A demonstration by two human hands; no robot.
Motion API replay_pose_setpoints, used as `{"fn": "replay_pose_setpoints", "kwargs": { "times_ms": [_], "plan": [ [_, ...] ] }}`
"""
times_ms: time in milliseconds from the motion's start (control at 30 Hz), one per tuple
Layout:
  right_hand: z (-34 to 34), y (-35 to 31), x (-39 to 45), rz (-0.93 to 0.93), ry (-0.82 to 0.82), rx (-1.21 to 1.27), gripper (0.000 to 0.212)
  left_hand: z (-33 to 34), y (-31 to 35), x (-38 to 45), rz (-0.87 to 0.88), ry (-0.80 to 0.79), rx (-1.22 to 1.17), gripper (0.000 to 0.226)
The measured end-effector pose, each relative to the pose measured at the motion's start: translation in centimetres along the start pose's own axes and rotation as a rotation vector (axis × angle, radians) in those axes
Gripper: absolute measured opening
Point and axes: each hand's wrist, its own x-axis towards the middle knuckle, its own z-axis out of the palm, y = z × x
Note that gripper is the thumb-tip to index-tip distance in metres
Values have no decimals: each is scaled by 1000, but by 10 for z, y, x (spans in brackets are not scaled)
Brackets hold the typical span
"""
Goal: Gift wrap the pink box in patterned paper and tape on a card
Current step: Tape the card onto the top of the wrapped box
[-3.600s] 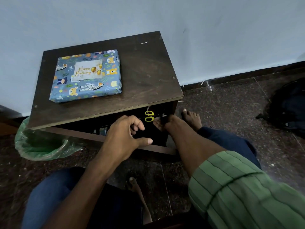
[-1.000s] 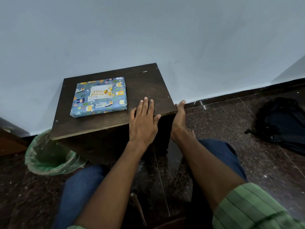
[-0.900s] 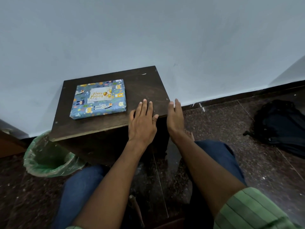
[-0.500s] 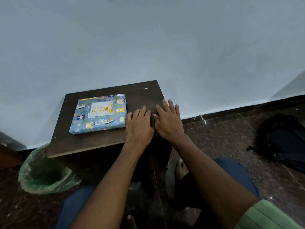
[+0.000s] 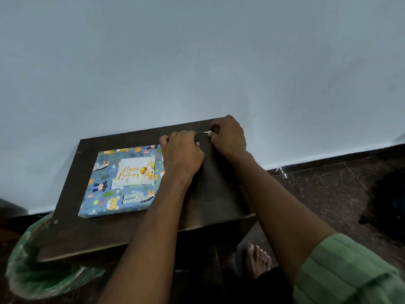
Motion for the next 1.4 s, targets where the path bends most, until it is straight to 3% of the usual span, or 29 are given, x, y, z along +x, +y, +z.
{"fn": "replay_pose_setpoints", "kwargs": {
  "times_ms": [100,233,400,500,667,867,1000,1133,1400],
  "plan": [
    [8,-4,6,1,49,-40,5,2,-3,4,6,12,-11,24],
    [8,-14,5,-5,76,-93,16,-6,-9,7,-19,16,-45,33],
    [9,-21,-1,-88,12,-249,14,-14,-17,3,-26,3,-75,35],
    [11,-22,-5,-140,-55,-382,23,-20,-19,0,-20,3,-104,34],
    [4,-18,-15,-164,-164,-216,12,-26,-20,-1,-12,16,-139,38],
    [-6,-20,-20,-136,-189,-53,29,-26,-22,3,-24,-15,-144,42],
    [-4,-13,-18,-58,-67,-64,15,-24,-19,0,-12,-21,-124,35],
    [0,-19,-15,-23,-57,-107,6,-23,-18,0,-2,-20,-112,30],
    [4,-22,-18,-89,-147,-250,16,-19,-16,1,-24,-47,-107,35]
  ]
}}
